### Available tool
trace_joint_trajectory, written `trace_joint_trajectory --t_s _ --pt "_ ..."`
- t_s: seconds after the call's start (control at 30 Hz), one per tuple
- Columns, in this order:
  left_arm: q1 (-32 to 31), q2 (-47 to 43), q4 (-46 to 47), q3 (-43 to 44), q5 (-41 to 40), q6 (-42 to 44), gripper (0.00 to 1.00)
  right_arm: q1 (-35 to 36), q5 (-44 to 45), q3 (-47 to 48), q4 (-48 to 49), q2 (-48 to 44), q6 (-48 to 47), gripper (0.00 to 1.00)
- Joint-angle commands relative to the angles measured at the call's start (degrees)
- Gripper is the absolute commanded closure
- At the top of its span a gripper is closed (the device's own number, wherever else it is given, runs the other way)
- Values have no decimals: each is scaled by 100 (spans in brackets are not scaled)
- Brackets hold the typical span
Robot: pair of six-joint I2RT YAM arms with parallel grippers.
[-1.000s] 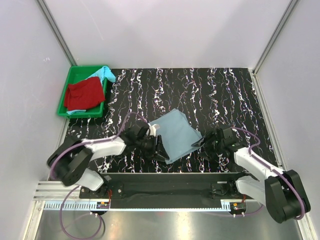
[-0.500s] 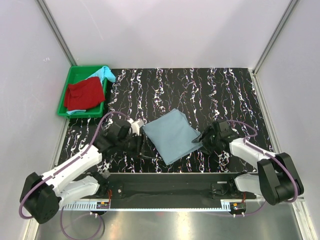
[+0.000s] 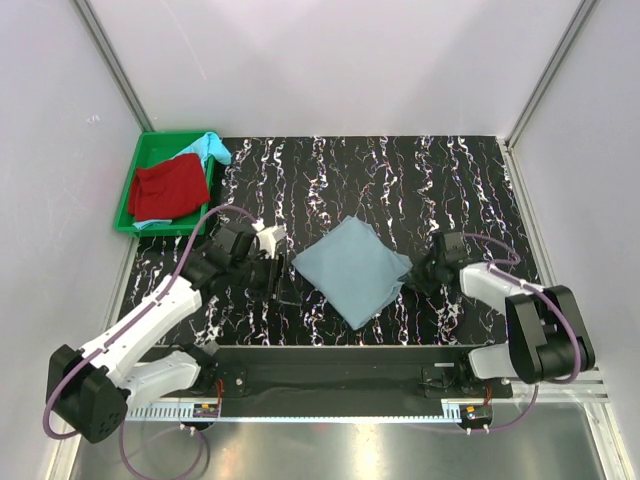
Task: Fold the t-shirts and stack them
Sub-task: Neatly place the folded tshirt to the corner
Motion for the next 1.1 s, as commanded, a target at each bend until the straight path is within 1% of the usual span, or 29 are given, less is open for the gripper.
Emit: trace_joint_trajectory --t_s 0.0,0.03,0.07,0.1,0.13,0.17,0.2,0.23,0.27,0.3,0.33,0.37,0.4,0.43,0.47,0.5,0.57,0.6,0.77,0.8,0.87,0.9,0.97,1.07 --pt "4 93 -78 332 -59 602 50 -446 650 758 -482 296 -731 100" --pt "144 146 -69 324 -68 777 50 -569 755 962 -718 410 -907 100" --pt "232 199 -52 271 -42 848 50 -666 791 1164 -790 681 -1282 100" --pt "311 304 61 219 63 892 51 -910 808 1601 -843 832 -1495 100" --pt "495 340 150 157 125 910 51 -1026 870 1840 -922 990 -1697 100" --pt "566 383 246 -9 186 893 51 -1123 914 2086 -957 1366 -2100 100" --pt "636 410 447 -89 317 858 51 -1271 958 2620 -1001 1578 -2286 100" --pt "724 454 528 -150 371 788 51 -1430 993 2929 -1063 1807 -2480 100" --pt "725 480 581 -195 398 761 51 -1518 1002 3220 -1089 2261 -2803 100" --pt "725 489 642 -195 433 744 51 -1606 1124 3814 -1124 2501 -2937 100" --pt "742 515 677 -195 442 691 51 -1772 1142 4133 -1194 2738 -3060 100" --pt "751 524 713 -195 451 673 51 -1870 1125 4467 -1247 3184 -3270 100" --pt "743 551 791 -195 451 656 51 -1940 1099 5123 -1317 3398 -3377 100" --pt "760 594 818 -195 442 647 51 -2080 1099 5469 -1466 3609 -3517 100" --pt "760 717 827 -186 451 656 52 -2134 1081 5821 -1581 4028 -3788 100" --pt "769 787 879 -178 459 656 52 -2178 1099 6503 -1704 4233 -3930 100" --pt "778 980 941 -169 460 656 52 -2240 1177 7139 -1959 4802 -4394 100" --pt "778 1034 1037 -160 468 638 52 -2257 1213 7673 -2012 4971 -4545 100" --pt "787 1464 1310 -72 468 524 53 -2345 1476 9047 -2162 5972 -5546 100" --pt "787 1630 1354 -46 486 515 53 -2397 1494 9537 -2197 6131 -5636 100" --pt "787 1763 1398 50 486 524 54 -2459 1363 10110 -2346 6648 -5820 100" --pt "787 1859 1407 77 460 550 54 -2512 1354 10783 -2555 6852 -6004 100" --pt "787 1939 1433 130 407 559 54 -2582 1275 11403 -2654 7326 -6102 100" --pt "787 2124 1486 174 354 524 54 -2793 1169 12193 -2610 7722 -5980 100"
